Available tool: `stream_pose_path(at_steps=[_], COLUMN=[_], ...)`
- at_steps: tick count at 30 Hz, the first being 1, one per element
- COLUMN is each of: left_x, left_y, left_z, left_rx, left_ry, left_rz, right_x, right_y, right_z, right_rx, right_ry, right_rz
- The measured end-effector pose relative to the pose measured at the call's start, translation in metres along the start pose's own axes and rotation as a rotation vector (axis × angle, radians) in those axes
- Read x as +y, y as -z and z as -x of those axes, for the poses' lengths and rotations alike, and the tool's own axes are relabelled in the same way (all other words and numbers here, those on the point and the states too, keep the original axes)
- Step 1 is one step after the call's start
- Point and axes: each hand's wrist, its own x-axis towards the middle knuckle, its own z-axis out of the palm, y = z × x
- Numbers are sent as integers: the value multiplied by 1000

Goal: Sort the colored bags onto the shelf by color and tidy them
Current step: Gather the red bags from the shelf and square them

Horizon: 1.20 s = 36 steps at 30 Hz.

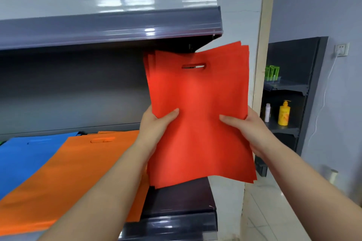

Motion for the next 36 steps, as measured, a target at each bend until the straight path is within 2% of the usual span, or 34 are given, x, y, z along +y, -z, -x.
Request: stream_pose_path(at_steps=[2, 4, 9, 12, 20, 28, 31, 36], left_x=[8, 10, 9, 21, 37, 35, 44, 39], left_y=[7, 14, 15, 22, 11, 3, 7, 3], left_z=[-5, -5, 11, 4, 0, -2, -10, -9], left_rx=[22, 46, -54, -58, 40, 2, 54, 44], left_ry=[11, -46, -38, -18, -5, 71, 60, 6], left_rz=[164, 199, 206, 278, 190, 131, 163, 109], right_x=[-4, -4, -5, -13, -20, -8, -16, -16], right_y=[0, 1, 11, 21, 10, 12, 16, 16], right_z=[-2, 1, 10, 6, 4, 4, 0, -4], right_rx=[66, 104, -24, 11, 148, 148, 138, 132], right_ry=[79, 113, 70, 85, 75, 33, 70, 104], right_rz=[-47, -81, -108, -166, -134, -75, -82, -55])
